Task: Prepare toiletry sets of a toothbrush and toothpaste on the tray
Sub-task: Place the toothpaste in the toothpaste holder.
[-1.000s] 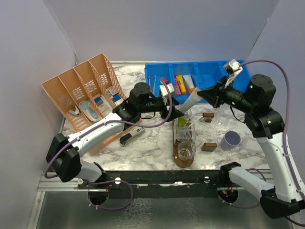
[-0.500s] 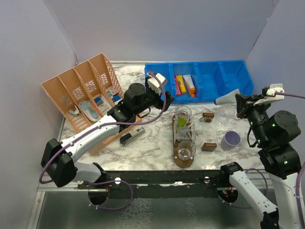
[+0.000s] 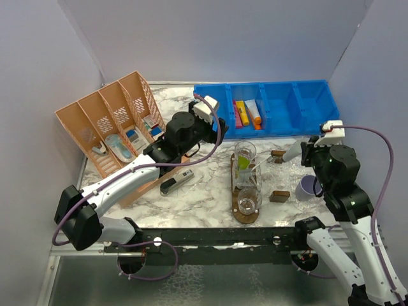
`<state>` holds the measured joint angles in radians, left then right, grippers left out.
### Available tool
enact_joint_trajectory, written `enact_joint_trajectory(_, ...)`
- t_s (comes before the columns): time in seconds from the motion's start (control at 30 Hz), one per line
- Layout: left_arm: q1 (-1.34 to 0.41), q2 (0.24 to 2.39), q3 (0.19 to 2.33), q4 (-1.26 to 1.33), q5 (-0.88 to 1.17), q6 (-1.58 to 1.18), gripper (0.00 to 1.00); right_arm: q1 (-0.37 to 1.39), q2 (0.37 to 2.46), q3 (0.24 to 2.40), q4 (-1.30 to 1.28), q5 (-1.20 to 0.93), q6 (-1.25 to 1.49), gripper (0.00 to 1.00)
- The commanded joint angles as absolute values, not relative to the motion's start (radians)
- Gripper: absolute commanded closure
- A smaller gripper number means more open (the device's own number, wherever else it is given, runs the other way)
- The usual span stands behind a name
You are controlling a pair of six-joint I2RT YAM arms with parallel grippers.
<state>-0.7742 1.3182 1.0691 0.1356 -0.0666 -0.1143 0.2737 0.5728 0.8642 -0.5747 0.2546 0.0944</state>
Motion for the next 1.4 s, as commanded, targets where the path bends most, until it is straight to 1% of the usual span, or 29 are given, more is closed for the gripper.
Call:
enact_joint_trajectory(0.0, -0.773, 1.293, 1.064, 0.127, -0.102, -0.119, 0.22, 0.272, 0.555, 0.833, -0.446, 0.159, 0.067, 0.99)
enact_joint_trajectory(0.1, -0.773, 1.292, 1.064, 0.129, -0.100, -0.121, 0.22, 0.272, 0.563, 0.833, -0.431, 0.161, 0.066, 0.99)
enact_joint_trajectory(0.37, -0.772, 1.279, 1.061, 0.129, -0.104, -0.120, 0.22, 0.272, 0.677, 0.879, -0.503, 0.254, 0.106, 0.99)
enact_joint_trajectory(0.63, -0.772, 1.279, 1.062, 0.133, -0.076, -0.121, 0.22, 0.273, 0.696, 0.863, -0.489, 0.250, 0.130, 0.99)
enact_joint_trajectory(1.37, -0.771, 1.264, 1.058, 0.138, -0.076, -0.124, 0.22, 0.272, 0.792, 0.848, -0.489, 0.301, 0.169, 0.99)
